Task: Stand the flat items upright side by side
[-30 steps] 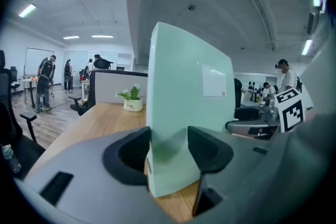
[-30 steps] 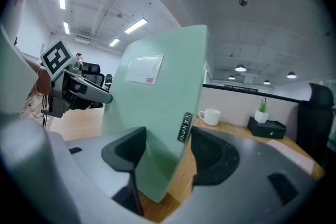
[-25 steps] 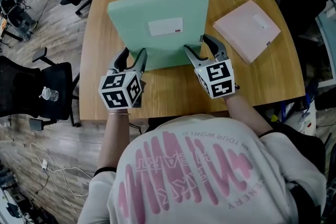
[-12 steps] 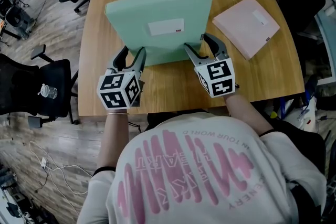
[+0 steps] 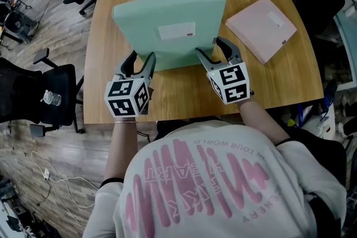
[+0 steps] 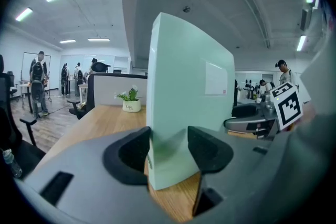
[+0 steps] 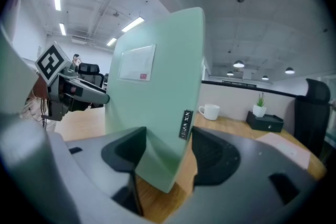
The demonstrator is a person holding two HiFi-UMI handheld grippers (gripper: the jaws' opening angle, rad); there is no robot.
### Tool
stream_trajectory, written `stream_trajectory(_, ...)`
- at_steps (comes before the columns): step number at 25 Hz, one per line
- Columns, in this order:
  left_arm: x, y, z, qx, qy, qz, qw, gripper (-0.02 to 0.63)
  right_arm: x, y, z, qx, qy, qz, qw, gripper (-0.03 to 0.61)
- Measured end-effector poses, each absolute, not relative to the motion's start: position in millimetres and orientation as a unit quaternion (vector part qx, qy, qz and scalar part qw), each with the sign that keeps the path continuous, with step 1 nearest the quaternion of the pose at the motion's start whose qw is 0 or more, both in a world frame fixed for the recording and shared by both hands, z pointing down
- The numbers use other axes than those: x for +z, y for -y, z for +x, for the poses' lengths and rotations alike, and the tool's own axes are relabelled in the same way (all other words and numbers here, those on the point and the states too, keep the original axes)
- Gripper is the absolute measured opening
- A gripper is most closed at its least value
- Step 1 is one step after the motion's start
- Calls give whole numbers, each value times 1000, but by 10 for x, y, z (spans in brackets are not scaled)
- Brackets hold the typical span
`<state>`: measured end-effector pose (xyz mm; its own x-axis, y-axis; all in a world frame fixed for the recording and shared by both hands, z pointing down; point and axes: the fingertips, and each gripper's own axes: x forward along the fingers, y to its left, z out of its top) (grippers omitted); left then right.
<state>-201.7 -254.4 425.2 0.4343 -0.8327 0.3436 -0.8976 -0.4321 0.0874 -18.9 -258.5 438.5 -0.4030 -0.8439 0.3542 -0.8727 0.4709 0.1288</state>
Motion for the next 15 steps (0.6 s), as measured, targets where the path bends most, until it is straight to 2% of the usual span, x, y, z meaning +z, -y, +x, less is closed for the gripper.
stream_trajectory(7, 4287, 2585, -1987, 152, 499, 844, 123, 242, 4406, 2628, -178, 39, 839, 503, 204, 268)
stream_trajectory(15, 4283, 2544, -2009, 143, 473, 856, 150, 229, 4413, 2629, -169, 61, 843, 499, 189, 276)
